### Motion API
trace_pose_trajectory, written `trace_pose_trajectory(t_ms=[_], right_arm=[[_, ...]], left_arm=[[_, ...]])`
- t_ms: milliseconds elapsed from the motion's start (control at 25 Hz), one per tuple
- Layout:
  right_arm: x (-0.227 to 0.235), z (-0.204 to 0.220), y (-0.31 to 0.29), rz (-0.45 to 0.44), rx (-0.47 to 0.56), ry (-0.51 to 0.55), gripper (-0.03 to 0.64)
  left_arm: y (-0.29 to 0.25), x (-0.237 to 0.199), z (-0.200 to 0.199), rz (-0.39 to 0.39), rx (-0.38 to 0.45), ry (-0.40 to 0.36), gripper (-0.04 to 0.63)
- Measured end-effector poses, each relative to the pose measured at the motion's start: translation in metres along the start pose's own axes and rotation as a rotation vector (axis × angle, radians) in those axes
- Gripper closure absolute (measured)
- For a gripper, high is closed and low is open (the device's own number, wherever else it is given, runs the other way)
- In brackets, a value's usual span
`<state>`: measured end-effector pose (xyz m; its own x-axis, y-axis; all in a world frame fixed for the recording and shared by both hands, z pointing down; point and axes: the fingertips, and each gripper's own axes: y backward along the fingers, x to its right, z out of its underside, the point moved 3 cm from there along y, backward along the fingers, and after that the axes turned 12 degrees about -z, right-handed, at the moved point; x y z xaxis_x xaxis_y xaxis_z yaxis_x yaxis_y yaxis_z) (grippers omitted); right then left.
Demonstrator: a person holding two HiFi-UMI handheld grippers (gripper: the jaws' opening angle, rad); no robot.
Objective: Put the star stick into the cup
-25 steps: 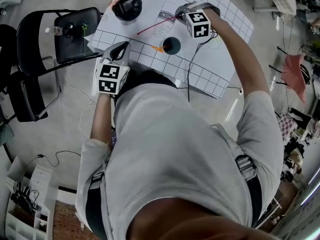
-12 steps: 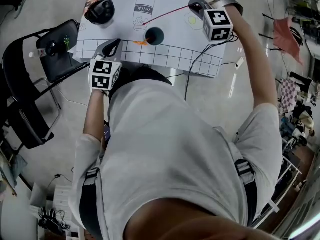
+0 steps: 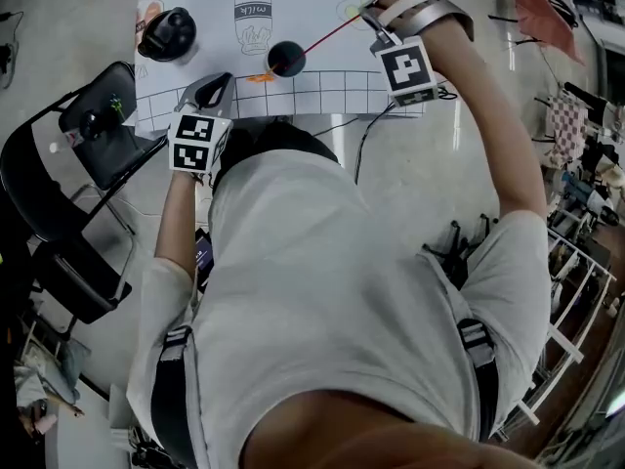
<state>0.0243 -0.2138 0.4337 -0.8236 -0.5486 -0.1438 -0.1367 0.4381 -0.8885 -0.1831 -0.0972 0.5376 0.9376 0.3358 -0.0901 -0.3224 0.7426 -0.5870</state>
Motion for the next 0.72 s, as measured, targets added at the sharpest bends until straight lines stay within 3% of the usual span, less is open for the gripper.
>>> trace_pose_trajectory(t_ms=[160, 320, 720], right_arm=[[0.001, -0.014, 0.003, -0.051, -0.1, 0.077, 0.6], [0.006, -0.045, -0.006, -0.013, -0.015, 0.026, 0.6], [0.01, -0.084, -0.002, -0.004, 0.069, -0.031, 0.569]], left_arm=[[0.001, -0.001, 0.005, 0.033, -0.011, -0.009, 0.592], [0.008, -0.004, 0.015, 0.053, -0.026, 0.005, 0.592], [0.021, 0.014, 0.031, 0.09, -0.041, -0.016, 0.592]])
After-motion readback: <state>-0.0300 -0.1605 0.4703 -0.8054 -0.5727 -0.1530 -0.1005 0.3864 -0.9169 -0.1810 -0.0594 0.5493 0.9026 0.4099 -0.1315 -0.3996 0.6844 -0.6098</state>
